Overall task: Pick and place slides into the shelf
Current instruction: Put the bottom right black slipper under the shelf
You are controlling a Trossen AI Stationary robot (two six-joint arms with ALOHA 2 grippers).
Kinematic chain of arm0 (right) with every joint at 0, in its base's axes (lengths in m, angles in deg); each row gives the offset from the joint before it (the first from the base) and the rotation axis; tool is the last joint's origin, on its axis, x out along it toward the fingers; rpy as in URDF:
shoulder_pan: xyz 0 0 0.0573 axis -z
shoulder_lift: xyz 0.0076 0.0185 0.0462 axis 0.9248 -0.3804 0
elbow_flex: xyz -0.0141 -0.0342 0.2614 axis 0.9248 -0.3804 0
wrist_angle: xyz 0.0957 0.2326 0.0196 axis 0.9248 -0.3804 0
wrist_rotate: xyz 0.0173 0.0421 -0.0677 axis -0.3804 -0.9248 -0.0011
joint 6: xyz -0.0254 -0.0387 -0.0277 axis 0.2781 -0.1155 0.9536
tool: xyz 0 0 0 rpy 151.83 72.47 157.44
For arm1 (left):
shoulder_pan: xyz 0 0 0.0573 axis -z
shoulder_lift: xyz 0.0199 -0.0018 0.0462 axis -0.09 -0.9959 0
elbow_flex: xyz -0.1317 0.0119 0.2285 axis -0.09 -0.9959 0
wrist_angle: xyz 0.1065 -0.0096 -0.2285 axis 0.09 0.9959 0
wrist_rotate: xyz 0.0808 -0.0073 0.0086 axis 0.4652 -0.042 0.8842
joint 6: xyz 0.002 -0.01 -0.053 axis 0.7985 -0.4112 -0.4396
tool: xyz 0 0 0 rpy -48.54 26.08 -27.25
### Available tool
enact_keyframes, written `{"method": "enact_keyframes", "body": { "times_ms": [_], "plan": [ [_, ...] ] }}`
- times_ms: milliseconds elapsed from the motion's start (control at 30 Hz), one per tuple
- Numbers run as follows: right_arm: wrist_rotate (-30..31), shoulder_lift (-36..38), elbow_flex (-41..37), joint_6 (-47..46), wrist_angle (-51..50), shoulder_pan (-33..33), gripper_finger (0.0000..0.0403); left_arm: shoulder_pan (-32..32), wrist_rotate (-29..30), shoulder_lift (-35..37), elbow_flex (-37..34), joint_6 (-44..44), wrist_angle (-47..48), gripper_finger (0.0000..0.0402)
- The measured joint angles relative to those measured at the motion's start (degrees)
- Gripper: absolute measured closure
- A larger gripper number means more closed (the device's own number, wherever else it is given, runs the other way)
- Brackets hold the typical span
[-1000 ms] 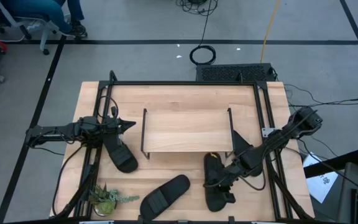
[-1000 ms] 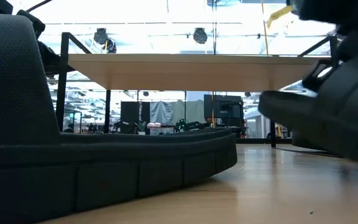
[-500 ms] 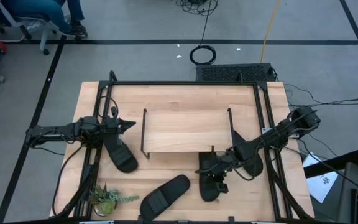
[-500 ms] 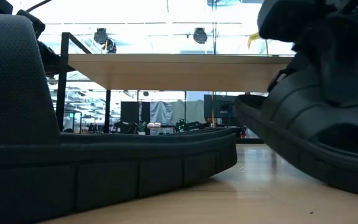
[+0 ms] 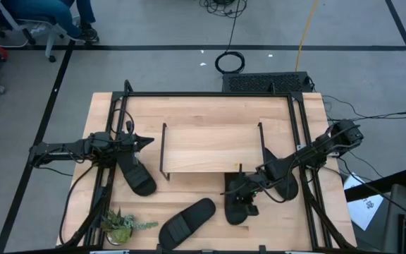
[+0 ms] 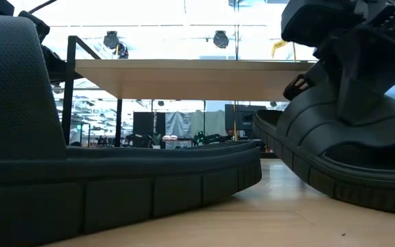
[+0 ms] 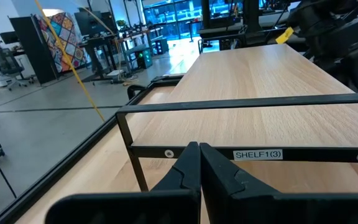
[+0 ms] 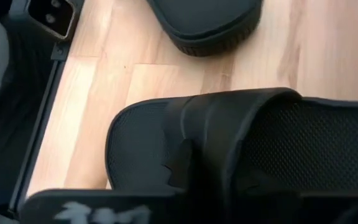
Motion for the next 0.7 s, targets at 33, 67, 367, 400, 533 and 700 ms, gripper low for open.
{"method": "enact_keyframes", "body": {
  "times_ms": [33, 67, 367, 400, 533, 700],
  "plan": [
    [-0.31, -0.01, 0.00, 0.71, 0.18, 0.00, 0.0356, -0.02, 0.00, -0.01, 0.00, -0.01, 0.01, 0.0401],
    [-0.34, 0.00, 0.00, 0.97, 0.29, 0.00, 0.0344, 0.00, -0.02, 0.01, 0.00, -0.05, 0.01, 0.0401],
    [-0.51, -0.09, 0.00, 1.90, 2.47, 0.00, 0.0242, 0.00, -0.02, -0.01, 0.00, -0.09, 0.01, 0.0401],
    [-0.56, -0.09, 0.00, 2.47, 2.49, 0.00, 0.0236, 0.00, -0.02, 0.01, 0.00, -0.09, 0.01, 0.0401],
    [-0.36, 0.07, 0.00, 3.22, 2.51, -0.42, 0.0226, -0.01, -0.01, 0.00, 0.00, -0.09, 0.01, 0.0401],
    [2.94, 0.09, 0.00, 5.91, 2.66, -2.01, 0.0231, 0.00, -0.02, 0.01, 0.00, -0.07, 0.01, 0.0401]
  ]
}}
